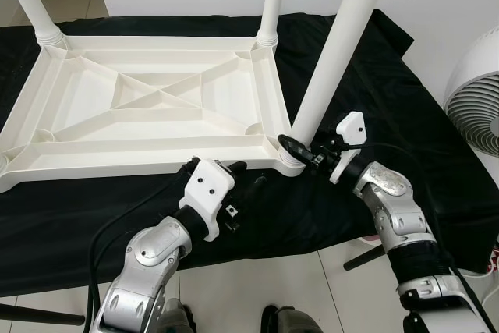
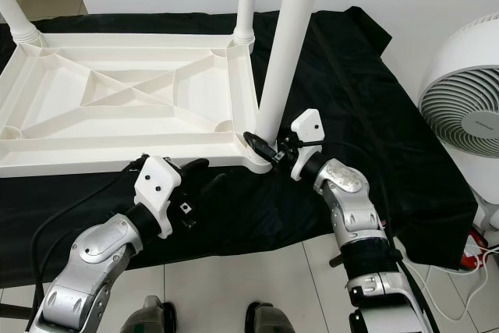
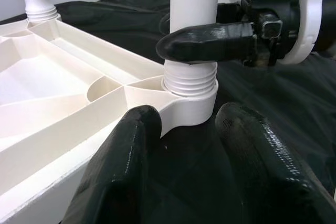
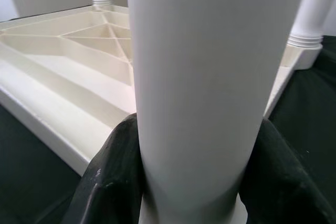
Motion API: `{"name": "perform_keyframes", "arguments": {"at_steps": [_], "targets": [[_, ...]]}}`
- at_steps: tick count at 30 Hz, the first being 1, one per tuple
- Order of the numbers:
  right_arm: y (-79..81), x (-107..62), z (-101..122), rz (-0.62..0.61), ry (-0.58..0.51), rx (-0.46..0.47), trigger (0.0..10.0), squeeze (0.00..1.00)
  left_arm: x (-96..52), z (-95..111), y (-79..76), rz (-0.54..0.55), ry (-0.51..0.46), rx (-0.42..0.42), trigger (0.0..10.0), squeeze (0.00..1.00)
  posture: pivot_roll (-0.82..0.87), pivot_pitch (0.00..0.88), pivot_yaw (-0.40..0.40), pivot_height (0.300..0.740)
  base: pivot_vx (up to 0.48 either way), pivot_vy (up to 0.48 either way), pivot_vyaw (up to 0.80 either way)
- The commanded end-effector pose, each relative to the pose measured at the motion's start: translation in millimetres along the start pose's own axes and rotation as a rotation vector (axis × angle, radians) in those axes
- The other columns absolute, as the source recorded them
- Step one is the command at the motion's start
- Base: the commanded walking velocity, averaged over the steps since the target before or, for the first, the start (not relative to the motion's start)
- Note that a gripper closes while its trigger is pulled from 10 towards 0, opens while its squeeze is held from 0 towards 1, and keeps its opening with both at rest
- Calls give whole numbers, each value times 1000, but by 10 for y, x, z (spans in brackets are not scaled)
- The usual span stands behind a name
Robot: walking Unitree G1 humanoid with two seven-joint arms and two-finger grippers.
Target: Building children table
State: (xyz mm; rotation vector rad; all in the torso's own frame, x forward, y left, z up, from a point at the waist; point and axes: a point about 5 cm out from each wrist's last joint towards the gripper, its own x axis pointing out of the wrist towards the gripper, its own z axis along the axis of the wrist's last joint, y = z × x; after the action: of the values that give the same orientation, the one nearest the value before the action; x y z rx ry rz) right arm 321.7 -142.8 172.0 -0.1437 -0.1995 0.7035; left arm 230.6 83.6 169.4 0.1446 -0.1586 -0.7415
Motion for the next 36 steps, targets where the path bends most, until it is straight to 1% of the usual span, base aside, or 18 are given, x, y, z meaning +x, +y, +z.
{"name": "perform_keyframes", "arguments": {"at_steps": [1,5,7,8,9,10,11,12,13,16,20,21,22,23,24,25,35,36], "targets": [[-1,-49,-116,-75,70,9,0,0,17,-46,11,76,15,-4,10000,0,-5,122,-31,740,0,0,0],[35,-50,-121,-191,76,12,0,0,25,-44,15,75,13,0,10000,0,-10,118,-30,740,0,0,0],[35,-50,-121,-191,76,12,0,0,25,-44,15,75,13,0,10000,0,-10,118,-30,740,0,0,0],[55,-57,-121,-295,81,44,0,0,33,-45,23,74,12,4,10000,0,-14,114,-29,740,0,0,0],[55,-57,-121,-295,81,44,0,0,33,-45,23,74,12,4,10000,0,-14,114,-29,740,0,0,0],[112,-63,-135,-408,91,69,0,0,48,-42,30,70,10,7,10000,0,-23,105,-25,740,0,0,0],[112,-63,-135,-408,91,69,0,0,48,-42,30,70,10,7,10000,0,-23,105,-25,740,0,0,0],[175,-71,-150,-509,109,87,0,0,64,-34,33,64,4,8,10000,0,-23,105,-25,740,0,0,0],[175,-71,-150,-509,109,87,0,0,64,-34,33,64,4,8,10000,0,-23,105,-25,740,0,0,0],[318,-79,-158,-691,124,139,0,0,91,-23,52,62,-2,19,10000,0,-25,97,-22,740,0,0,0],[362,-59,-132,-702,119,138,0,0,97,-16,61,63,-5,20,10000,0,-26,93,-19,740,0,0,0],[376,-44,-110,-681,109,130,2275,0,104,-10,67,64,-7,21,10000,0,-31,93,-15,740,0,0,0],[386,-30,-91,-647,98,116,8863,0,109,-5,72,65,-8,23,10000,0,-29,95,-17,740,0,0,0],[398,-15,-79,-618,84,122,10000,0,114,-3,77,66,-10,25,10000,0,-29,94,-17,740,0,0,0],[398,-15,-79,-618,84,122,10000,0,114,-3,77,66,-10,25,10000,0,-29,94,-17,740,0,0,0],[411,-2,-59,-583,71,129,10000,1000,118,-1,84,69,-10,27,10000,0,-29,93,-16,740,0,0,0],[307,-10,-19,-433,52,129,10000,1000,110,-19,78,58,-7,30,10000,0,-29,97,-21,740,0,0,0],[262,-22,-13,-387,55,108,10000,4,106,-27,72,53,-4,30,10000,0,-31,100,-22,740,0,0,0]]}}
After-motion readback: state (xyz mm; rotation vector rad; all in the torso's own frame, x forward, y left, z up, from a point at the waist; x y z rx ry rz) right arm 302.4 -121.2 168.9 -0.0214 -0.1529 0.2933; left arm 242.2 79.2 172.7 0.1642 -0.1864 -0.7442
